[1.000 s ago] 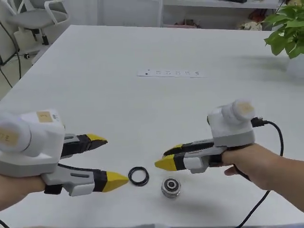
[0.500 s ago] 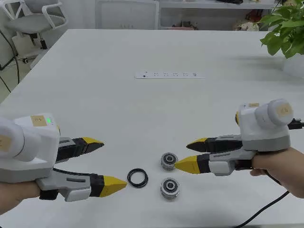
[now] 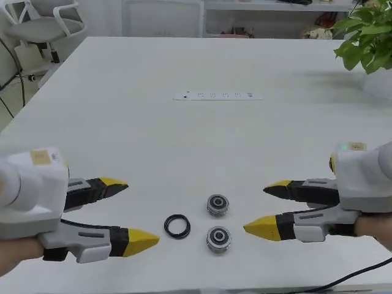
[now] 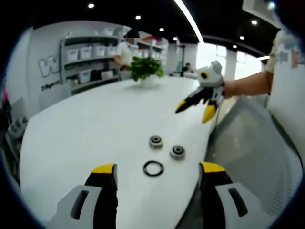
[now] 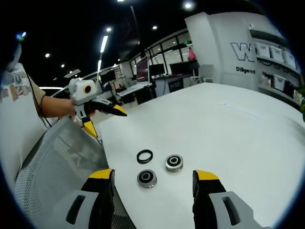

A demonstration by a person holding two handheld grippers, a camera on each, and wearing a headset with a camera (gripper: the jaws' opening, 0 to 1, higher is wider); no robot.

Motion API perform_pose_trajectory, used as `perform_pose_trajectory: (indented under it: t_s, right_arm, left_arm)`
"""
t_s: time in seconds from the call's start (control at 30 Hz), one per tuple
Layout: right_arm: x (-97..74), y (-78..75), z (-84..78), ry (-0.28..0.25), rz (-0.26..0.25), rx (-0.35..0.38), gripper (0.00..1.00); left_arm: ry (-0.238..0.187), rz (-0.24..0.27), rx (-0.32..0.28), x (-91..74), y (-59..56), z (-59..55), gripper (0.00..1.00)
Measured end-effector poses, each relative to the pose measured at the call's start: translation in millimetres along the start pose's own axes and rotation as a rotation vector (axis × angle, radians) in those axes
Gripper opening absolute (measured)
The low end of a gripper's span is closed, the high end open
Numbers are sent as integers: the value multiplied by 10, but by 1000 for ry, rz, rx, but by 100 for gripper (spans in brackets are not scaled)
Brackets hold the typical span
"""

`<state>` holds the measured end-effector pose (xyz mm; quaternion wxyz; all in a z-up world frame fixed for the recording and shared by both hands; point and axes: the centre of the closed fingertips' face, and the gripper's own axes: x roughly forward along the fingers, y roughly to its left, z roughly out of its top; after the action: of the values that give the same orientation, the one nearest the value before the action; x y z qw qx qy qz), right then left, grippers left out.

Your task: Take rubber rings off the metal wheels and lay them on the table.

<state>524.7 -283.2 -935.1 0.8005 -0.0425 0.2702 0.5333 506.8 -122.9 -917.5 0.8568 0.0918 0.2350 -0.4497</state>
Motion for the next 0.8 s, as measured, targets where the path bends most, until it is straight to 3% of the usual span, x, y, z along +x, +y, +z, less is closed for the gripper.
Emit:
perform_pose_trajectory:
  t_s: [0.4, 0.8]
  right_arm:
    - [-149, 37, -157, 17, -40, -18, 71]
    - [-219, 36, -199, 22, -59, -34, 72]
  left_arm:
    - [5, -1, 11, -30, -60, -26, 72]
    - [6, -1, 10, -71, -104, -47, 74]
